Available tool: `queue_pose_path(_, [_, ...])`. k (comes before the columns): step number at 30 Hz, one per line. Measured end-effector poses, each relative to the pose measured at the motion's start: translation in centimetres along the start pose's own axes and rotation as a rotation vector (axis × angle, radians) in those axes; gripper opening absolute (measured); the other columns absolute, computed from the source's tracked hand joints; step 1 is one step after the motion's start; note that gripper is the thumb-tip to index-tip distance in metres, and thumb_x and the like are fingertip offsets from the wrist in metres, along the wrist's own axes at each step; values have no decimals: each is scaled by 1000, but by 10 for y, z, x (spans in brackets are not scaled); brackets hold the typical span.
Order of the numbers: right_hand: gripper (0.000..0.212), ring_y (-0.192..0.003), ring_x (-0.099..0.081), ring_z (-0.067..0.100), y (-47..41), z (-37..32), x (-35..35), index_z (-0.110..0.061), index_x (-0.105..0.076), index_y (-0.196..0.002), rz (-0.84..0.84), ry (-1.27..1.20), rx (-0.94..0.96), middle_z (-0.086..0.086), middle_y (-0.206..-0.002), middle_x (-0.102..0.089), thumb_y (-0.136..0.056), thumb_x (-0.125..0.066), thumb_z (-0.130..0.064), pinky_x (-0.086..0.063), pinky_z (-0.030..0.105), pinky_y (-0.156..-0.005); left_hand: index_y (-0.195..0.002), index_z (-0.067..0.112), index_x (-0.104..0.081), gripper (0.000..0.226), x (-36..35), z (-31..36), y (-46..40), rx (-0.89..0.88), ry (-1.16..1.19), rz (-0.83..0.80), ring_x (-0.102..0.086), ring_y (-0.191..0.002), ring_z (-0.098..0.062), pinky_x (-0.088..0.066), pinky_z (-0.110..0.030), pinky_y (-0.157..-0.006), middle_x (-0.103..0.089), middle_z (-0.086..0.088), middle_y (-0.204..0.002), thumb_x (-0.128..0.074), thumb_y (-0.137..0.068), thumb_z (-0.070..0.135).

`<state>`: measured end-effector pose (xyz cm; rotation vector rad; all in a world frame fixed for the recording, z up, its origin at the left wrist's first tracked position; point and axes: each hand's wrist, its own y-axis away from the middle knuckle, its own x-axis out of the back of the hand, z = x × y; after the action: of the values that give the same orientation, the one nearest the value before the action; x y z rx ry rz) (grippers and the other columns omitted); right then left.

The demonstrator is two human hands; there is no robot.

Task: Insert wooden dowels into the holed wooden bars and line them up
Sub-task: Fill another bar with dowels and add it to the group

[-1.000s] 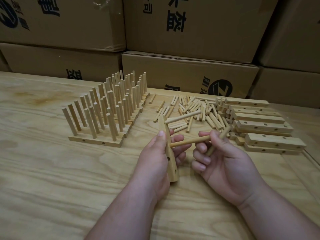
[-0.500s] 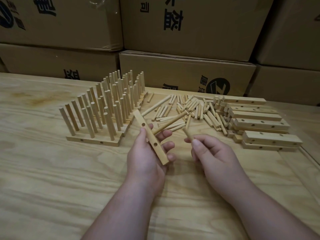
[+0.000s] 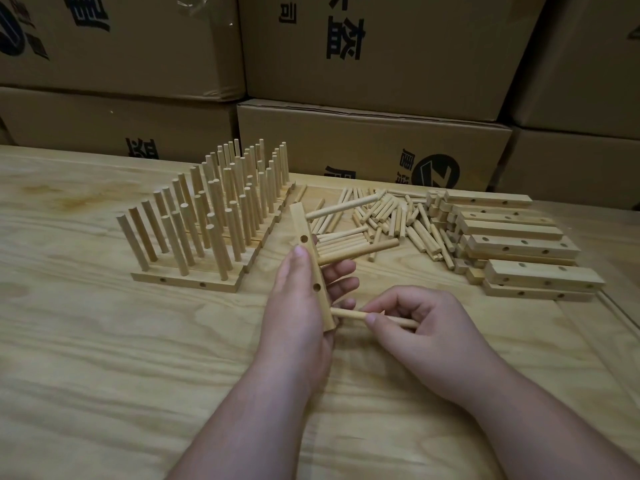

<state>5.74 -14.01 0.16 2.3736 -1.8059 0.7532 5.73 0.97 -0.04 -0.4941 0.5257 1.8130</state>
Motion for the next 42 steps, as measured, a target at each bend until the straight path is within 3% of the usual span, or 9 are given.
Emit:
queue_pose_path(9, [20,-74,-67,2,1,-3,2,-27,-77,-79,-59,-17,-7,-8,-79,-75,-85,-75,-8,-50,11,-64,-112,23,-64,36,-1,-8,-1,-32,-154,-56,-73,-75,-24,-58,-44,-77,-77,-14,-86,-36,-107,46])
queue_pose_path(13, [3,-69,-68,2,5,-5,-4,-32,-73,-81,-68,84,36,-14,-76,-73,-79,-75,-35,-57,21,-61,-121,21,-61,40,0,-11,0,-57,-223,-88,-73,-78,-25,-60,-47,-79,-77,-13,-89,-36,-107,48])
queue_pose_path(16, [17,-65,-66,4,5,-6,-4,-34,-72,-79,-46,182,67,-15,-72,-71,-73,-68,-50,-59,33,-64,-124,18,-60,42,1,-13,0,-83,-257,-104,-73,-78,-24,-61,-40,-71,-77,-11,-86,-38,-106,49])
queue_pose_path(20, [3,-83,-68,-7,2,-2,-1,-32,-76,-80,-67,201,64,-23,-80,-73,-82,-76,-31,-59,23,-70,-134,20,-56,43,4,-16,-1,-111,-334,-142,-70,-69,-12,-54,-22,-59,-73,-1,-76,-48,-103,48])
queue_pose_path(24, [5,-92,-63,-16,3,-4,-6,-32,-78,-78,-49,235,72,-29,-83,-71,-82,-76,-30,-53,11,-71,-130,19,-60,38,4,-14,0,-100,-288,-122,-70,-73,-17,-56,-27,-62,-68,-1,-70,-49,-103,45])
queue_pose_path(29, [7,-81,-66,-11,2,-9,-4,-31,-78,-77,-69,249,56,-27,-79,-72,-83,-77,-29,-50,11,-71,-96,20,-73,38,1,-12,4,-53,-223,-107,-68,-60,-14,-52,-25,-49,-70,-4,-67,-45,-103,45])
queue_pose_path(33, [11,-78,-65,-13,3,-10,-3,-31,-79,-75,-80,217,35,-29,-78,-71,-83,-78,-24,-42,5,-67,-98,18,-69,40,-2,-12,5,-55,-229,-99,-68,-58,-13,-50,-22,-46,-72,-3,-67,-42,-104,46])
queue_pose_path(38, [6,-81,-65,-10,3,-12,-13,-33,-78,-81,-37,278,55,-31,-82,-70,-85,-73,-33,-48,14,-71,-103,13,-66,39,-2,-8,4,-46,-152,-59,-75,-70,-25,-59,-33,-56,-72,-7,-71,-45,-104,46])
queue_pose_path(42, [10,-88,-65,-14,3,-12,-10,-25,-78,-77,-78,178,42,-30,-88,-72,-86,-75,-21,-42,4,-73,-102,14,-67,42,-1,-8,5,-44,-165,-98,-75,-67,-22,-58,-33,-53,-74,-8,-73,-44,-102,49])
